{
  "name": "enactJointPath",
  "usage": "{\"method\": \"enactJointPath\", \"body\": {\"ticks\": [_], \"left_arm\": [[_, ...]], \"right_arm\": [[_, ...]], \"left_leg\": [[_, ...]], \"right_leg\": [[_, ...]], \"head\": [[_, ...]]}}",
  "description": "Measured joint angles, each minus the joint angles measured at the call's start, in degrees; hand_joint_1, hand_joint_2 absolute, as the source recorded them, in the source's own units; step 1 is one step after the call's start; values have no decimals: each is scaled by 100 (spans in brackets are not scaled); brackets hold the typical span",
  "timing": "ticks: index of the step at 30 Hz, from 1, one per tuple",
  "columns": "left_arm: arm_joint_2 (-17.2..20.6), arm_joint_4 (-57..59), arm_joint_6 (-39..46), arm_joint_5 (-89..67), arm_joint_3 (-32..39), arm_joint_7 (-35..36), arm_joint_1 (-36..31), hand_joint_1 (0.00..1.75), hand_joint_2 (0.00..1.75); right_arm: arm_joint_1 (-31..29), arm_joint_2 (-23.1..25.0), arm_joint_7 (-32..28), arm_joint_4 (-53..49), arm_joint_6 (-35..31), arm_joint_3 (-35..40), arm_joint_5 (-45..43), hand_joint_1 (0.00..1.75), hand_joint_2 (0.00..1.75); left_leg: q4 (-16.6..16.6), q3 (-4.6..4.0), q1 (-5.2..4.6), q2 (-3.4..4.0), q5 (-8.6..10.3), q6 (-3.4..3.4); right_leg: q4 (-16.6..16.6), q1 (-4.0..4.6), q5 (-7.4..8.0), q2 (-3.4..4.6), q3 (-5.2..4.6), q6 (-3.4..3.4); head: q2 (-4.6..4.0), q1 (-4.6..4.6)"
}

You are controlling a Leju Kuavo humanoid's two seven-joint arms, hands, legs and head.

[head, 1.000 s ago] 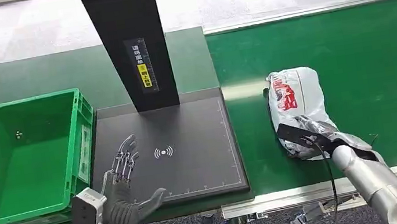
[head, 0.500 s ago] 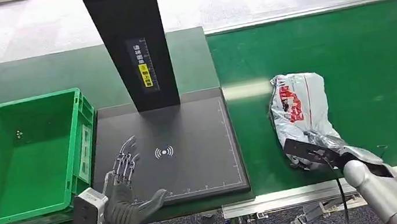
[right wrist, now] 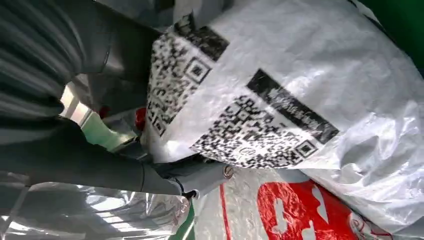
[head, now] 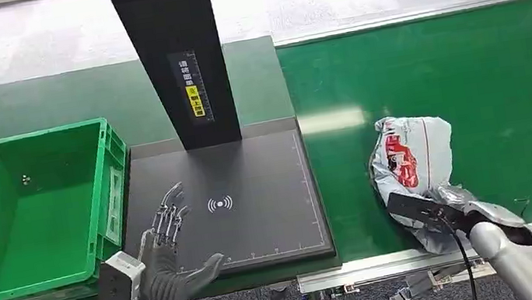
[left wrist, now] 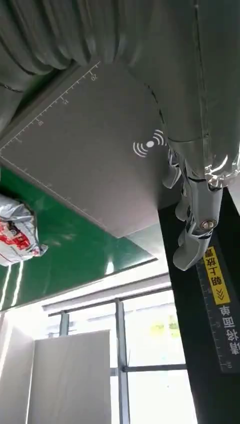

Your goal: Moved the parcel from conveyor to table for the left to box.

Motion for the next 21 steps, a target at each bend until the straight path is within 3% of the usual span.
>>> {"method": "enactJointPath", "body": {"ticks": [4, 12, 16, 21], "left_arm": [[0, 0, -2, 0, 0, 4, 1, 0, 175], [0, -11, 72, -20, 2, 39, 79, 0, 175], [0, -48, 149, -55, 2, 31, 132, 0, 175], [0, -41, 217, -52, 0, -77, 91, 0, 175]], "right_arm": [[132, -41, 13, -129, 11, -22, 9, 175, 175], [130, 127, -245, -378, -939, -271, 105, 175, 175], [97, 496, -784, -790, -2058, -790, -547, 175, 175], [-37, 837, -1592, -1261, -2669, -1382, -1767, 175, 175]], "left_leg": [[0, -2, 0, 0, -1, 1], [0, -5, 0, -1, 0, 1], [0, -4, 0, -1, 0, 1], [-1, -5, 0, -1, 0, 1]], "right_leg": [[0, 0, 0, 0, 0, 0], [2, 0, 1, 0, 2, 1], [2, 0, 1, -1, -1, 1], [2, 0, 0, 0, 0, 1]], "head": [[0, 0], [0, -2], [0, 0], [0, 0]]}}
